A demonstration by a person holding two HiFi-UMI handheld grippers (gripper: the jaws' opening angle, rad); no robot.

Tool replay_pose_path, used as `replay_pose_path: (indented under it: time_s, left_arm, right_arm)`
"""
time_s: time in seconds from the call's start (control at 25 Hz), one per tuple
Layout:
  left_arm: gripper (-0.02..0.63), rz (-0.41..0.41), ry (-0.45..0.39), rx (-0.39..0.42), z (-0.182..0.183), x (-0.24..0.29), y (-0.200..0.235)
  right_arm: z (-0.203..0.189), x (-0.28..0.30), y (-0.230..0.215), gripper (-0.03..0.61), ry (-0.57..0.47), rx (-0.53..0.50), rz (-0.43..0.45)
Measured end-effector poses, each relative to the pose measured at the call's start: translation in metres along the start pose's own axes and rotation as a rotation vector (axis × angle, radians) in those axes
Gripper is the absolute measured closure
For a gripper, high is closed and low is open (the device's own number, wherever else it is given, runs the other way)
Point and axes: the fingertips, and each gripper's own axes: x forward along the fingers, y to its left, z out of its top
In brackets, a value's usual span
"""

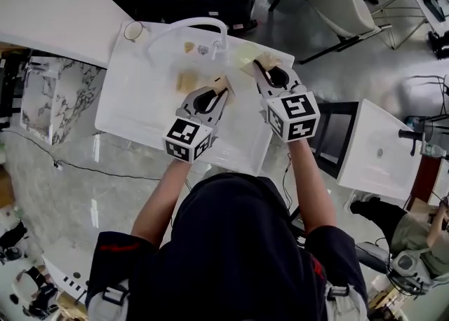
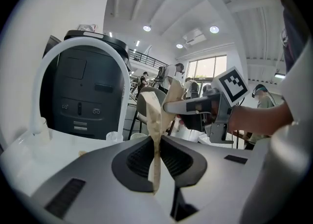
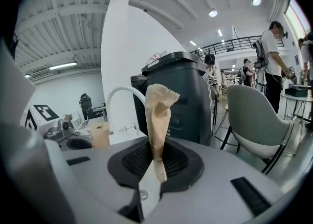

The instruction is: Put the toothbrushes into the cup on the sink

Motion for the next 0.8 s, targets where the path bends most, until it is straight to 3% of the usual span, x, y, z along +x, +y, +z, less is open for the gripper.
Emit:
replay_pose_path:
  time_s: [0.32,0.8]
  left_arm:
    - [0.569,0.013,0.022,-0.017,-0.002,0.021,0.010]
    - [0.569,0.057,0.044,-0.035,-0.008,0.030,0.027]
  right_arm:
    - [0.027,0.026,-0.028,0.517,-0.034,-0.034,-0.007]
    - [-0.007,0.056,-0.039,0.515,-0.007,-0.012,-0.002]
